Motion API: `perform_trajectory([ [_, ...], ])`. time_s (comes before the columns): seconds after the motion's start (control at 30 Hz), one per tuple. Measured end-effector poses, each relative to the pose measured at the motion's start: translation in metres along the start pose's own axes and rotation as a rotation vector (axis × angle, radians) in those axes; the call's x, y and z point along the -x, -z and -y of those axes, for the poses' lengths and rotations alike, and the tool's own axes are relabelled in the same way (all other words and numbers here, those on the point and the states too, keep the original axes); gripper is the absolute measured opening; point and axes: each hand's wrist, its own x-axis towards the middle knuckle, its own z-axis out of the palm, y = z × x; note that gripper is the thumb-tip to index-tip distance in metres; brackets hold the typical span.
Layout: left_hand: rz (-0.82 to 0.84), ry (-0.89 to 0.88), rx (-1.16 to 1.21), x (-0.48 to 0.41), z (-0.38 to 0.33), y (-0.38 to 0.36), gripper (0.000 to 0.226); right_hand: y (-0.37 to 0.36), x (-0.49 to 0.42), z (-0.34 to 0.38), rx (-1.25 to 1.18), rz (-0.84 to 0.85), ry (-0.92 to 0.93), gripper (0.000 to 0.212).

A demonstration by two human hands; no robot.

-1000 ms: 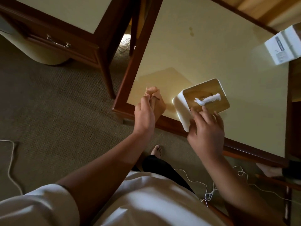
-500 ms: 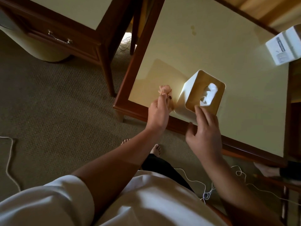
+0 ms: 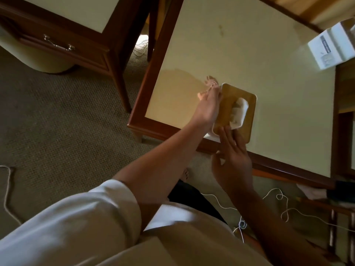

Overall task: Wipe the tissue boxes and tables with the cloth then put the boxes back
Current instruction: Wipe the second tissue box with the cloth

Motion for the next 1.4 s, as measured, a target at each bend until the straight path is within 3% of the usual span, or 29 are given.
perform_trajectory([
  [0.03,0.014,0.014,-0.041,0.006,0.001,0.003,0.101,-0.001,0.0,0.0,0.021,0.007,0.0,0.067],
  [0.2,0.003,-0.038,0.136,0.096,0.046,-0.007,0.06,0.0,-0.003,-0.001,0.056,0.063,-0.014,0.064],
  [0.33,0.044,-0.152,0.009,0.037,0.022,-0.005,0.067,-0.001,-0.005,-0.001,0.032,0.057,-0.049,0.064],
  [0.43,0.004,-0.048,0.038,-0.02,0.002,0.0,0.084,-0.001,-0.004,0.0,0.019,0.062,-0.043,0.073],
  [0.53,0.016,-0.175,-0.032,0.036,0.027,-0.003,0.062,0.001,-0.004,-0.001,0.037,0.086,-0.052,0.07],
  [0.67,-0.087,-0.131,0.149,0.109,0.063,-0.006,0.054,0.0,-0.003,-0.005,0.039,0.101,-0.009,0.065],
  [0.77,-0.083,-0.173,0.002,0.053,0.021,-0.005,0.031,0.001,-0.005,-0.003,0.035,0.087,-0.042,0.068],
  [0.87,-0.124,-0.09,0.003,0.0,-0.009,0.005,0.03,0.003,-0.004,0.001,-0.004,0.067,-0.059,0.076],
  [1.07,-0.05,-0.091,-0.042,0.088,0.036,0.006,0.032,-0.001,-0.005,-0.005,0.052,0.07,-0.034,0.084],
  [1.3,-0.108,-0.208,-0.236,-0.002,-0.023,0.005,0.029,0.0,-0.003,-0.006,-0.002,0.055,-0.006,0.073],
  [1.4,-0.057,-0.249,-0.269,0.025,-0.004,0.008,0.018,0.002,-0.004,-0.006,0.021,0.105,-0.018,0.077],
])
